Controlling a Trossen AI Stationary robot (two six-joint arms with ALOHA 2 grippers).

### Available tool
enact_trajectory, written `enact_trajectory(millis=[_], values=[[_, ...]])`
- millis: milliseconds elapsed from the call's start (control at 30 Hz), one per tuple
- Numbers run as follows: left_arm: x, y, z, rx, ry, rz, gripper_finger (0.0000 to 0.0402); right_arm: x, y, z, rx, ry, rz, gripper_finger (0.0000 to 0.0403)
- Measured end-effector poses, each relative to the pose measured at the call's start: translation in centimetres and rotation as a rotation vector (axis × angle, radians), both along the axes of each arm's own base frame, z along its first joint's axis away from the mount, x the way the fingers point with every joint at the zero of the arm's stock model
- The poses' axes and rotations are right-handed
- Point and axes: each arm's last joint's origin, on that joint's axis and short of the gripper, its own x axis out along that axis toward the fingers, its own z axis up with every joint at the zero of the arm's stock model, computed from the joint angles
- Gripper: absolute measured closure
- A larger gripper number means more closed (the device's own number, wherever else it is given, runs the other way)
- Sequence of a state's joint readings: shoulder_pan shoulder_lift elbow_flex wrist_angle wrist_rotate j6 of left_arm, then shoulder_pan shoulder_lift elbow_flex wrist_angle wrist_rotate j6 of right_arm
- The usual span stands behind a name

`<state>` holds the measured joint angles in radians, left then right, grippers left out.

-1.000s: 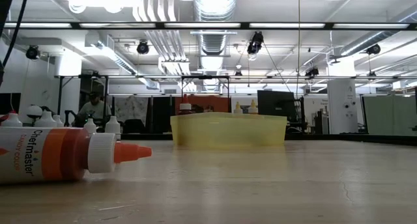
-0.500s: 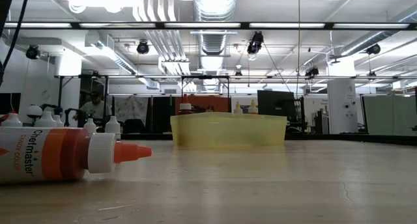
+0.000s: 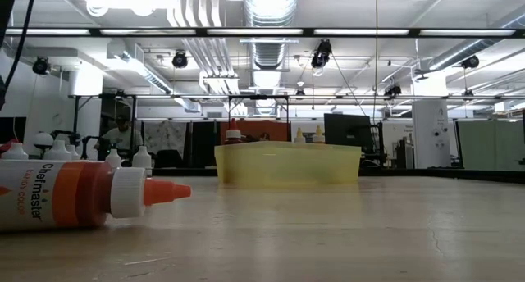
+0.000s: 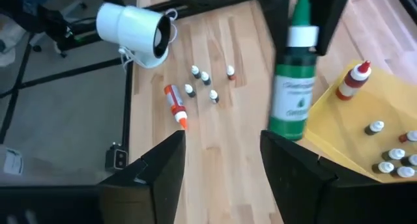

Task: Pick & Place food coloring
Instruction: Put the large green food coloring bottle into the yellow bin

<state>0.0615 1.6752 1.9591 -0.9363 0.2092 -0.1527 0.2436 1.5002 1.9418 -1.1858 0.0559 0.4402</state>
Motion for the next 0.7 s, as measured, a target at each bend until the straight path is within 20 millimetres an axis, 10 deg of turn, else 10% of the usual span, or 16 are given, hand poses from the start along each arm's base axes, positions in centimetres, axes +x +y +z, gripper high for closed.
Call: enact_trajectory(millis=[700], values=[[-0.3,6.2,-2.4,0.008,0.173,0.146,0.0309,-2.2,-1.0,1.4,-0.102,0.036,-0.095,0.023]])
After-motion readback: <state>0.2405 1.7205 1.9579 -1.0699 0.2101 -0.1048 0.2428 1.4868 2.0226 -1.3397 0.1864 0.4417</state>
